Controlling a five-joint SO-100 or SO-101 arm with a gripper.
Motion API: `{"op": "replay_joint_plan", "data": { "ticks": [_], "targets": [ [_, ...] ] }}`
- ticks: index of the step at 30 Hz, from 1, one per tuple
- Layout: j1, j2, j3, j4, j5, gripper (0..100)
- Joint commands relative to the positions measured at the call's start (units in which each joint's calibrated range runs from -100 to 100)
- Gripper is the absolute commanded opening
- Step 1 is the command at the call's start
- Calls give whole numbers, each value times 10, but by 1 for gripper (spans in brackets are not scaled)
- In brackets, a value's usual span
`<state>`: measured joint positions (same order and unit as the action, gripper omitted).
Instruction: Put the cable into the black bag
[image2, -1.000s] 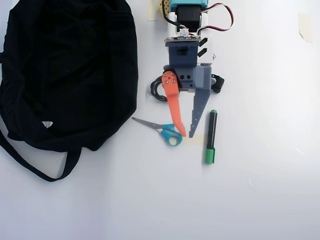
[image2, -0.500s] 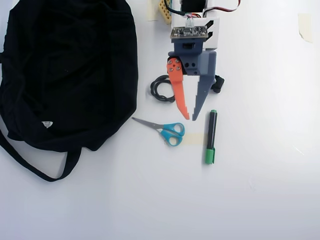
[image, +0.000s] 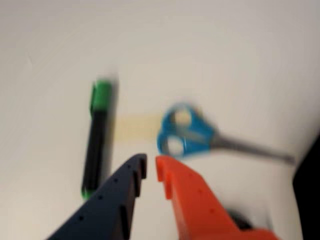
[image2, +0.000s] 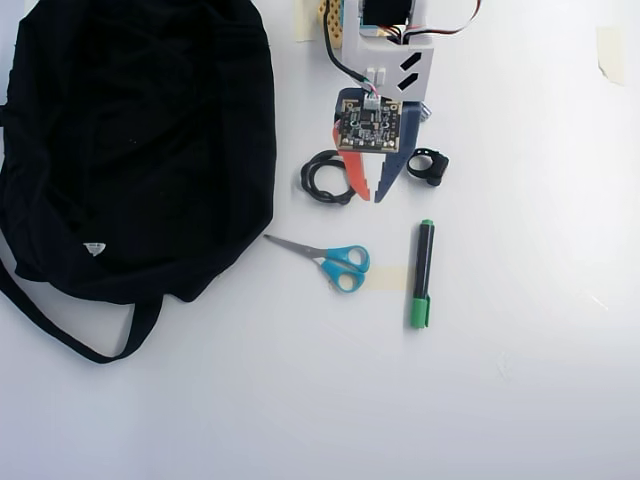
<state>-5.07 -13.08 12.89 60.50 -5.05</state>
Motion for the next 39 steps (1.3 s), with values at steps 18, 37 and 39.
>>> {"op": "replay_joint_plan", "data": {
  "ticks": [18,37,39],
  "targets": [
    [-5,-25,-5,214,3,2],
    [31,-15,56,240,121,11],
    [43,-15,56,238,133,17]
  ]
}}
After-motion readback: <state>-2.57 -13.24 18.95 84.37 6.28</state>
